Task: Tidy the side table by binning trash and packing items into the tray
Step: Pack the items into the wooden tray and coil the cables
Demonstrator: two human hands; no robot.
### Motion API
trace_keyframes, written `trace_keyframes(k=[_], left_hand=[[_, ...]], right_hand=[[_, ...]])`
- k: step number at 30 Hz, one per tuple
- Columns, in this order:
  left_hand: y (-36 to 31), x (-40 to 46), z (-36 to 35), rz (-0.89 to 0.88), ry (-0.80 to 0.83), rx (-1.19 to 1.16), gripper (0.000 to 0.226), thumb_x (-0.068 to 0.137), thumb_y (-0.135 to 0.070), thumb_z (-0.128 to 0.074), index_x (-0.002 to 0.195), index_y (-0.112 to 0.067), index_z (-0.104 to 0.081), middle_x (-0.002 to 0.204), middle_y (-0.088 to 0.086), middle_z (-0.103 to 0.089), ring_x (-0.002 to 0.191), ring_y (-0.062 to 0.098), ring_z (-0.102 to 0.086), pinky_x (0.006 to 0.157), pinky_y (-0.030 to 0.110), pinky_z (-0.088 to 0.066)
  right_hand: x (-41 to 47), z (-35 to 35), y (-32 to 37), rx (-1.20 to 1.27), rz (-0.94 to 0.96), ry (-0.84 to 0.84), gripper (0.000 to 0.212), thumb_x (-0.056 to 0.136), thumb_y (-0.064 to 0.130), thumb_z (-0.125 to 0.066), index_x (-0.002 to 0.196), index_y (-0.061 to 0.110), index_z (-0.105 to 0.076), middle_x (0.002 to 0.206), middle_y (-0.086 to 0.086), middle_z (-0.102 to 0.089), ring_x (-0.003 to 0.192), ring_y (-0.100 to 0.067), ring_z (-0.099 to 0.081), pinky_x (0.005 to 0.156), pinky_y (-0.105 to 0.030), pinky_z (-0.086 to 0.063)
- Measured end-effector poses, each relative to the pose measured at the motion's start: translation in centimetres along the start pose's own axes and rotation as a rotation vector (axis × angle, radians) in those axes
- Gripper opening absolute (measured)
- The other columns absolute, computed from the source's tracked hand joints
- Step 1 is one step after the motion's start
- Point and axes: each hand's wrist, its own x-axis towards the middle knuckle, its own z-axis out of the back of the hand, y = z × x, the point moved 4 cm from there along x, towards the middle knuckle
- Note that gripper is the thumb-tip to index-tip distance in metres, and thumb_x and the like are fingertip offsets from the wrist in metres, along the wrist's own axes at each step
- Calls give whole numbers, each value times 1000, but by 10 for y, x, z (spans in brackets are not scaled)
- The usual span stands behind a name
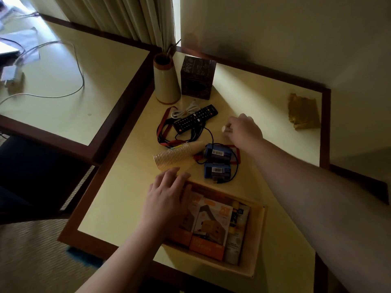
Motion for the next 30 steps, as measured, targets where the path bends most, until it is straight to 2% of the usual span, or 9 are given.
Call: trace_keyframes(k=[3,5,8,12,15,18,23,27,30], left_hand=[[0,0,1,10,1,-11,48,102,-56,-30,138,-34,-54,150,-1,-47,138,24,-36,104,49,-46],[-1,0,2,6,2,-10,50,102,-56,-30,139,-33,-55,150,0,-48,139,24,-36,105,50,-46],[-2,0,3,6,15,-18,52,101,-58,-28,139,-32,-55,150,-1,-48,139,25,-37,105,51,-46],[-2,-1,3,7,16,-11,50,101,-57,-30,138,-33,-54,149,0,-48,138,25,-37,104,51,-46],[-2,-1,3,-2,20,-19,48,101,-56,-32,138,-33,-54,149,0,-48,137,26,-38,104,51,-46],[-3,-2,3,0,27,-29,44,103,-53,-36,138,-33,-53,150,-1,-47,137,27,-37,105,53,-47],[-4,-2,5,14,25,-43,40,104,-49,-42,139,-33,-53,151,-1,-45,139,26,-35,107,54,-46],[-3,-2,4,11,26,-39,42,104,-51,-40,141,-34,-52,152,-2,-44,139,26,-34,107,53,-46],[-2,-3,4,1,14,-31,41,105,-50,-41,141,-33,-51,152,-1,-44,138,26,-35,107,51,-46]], right_hand=[[-61,29,12,287,-10,-148,28,96,37,-70,120,23,-64,110,1,-54,96,-20,-59,74,-31,-52],[-125,52,31,332,100,-235,32,94,35,-72,122,21,-65,107,4,-54,90,-13,-57,72,-20,-49],[-220,61,43,324,195,-270,37,88,31,-74,122,18,-69,108,3,-59,93,-10,-55,75,-19,-50],[-293,32,27,217,214,-66,35,86,38,-72,120,31,-68,108,14,-56,99,-5,-50,75,-21,-51],[-316,12,21,78,226,53,23,85,37,-77,106,35,-68,97,9,-52,88,-12,-47,62,-27,-46],[-321,2,24,-44,244,65,26,76,38,-87,96,37,-70,88,5,-54,83,-19,-50,60,-33,-40],[-319,-11,30,-107,280,156,34,68,42,-89,99,42,-74,89,6,-63,84,-21,-57,62,-37,-42],[-315,-15,29,-131,327,205,40,75,43,-85,112,48,-71,97,7,-67,90,-22,-58,66,-41,-39],[-313,-12,31,-175,354,245,33,84,44,-78,116,47,-69,110,4,-68,104,-26,-57,74,-48,-41]])
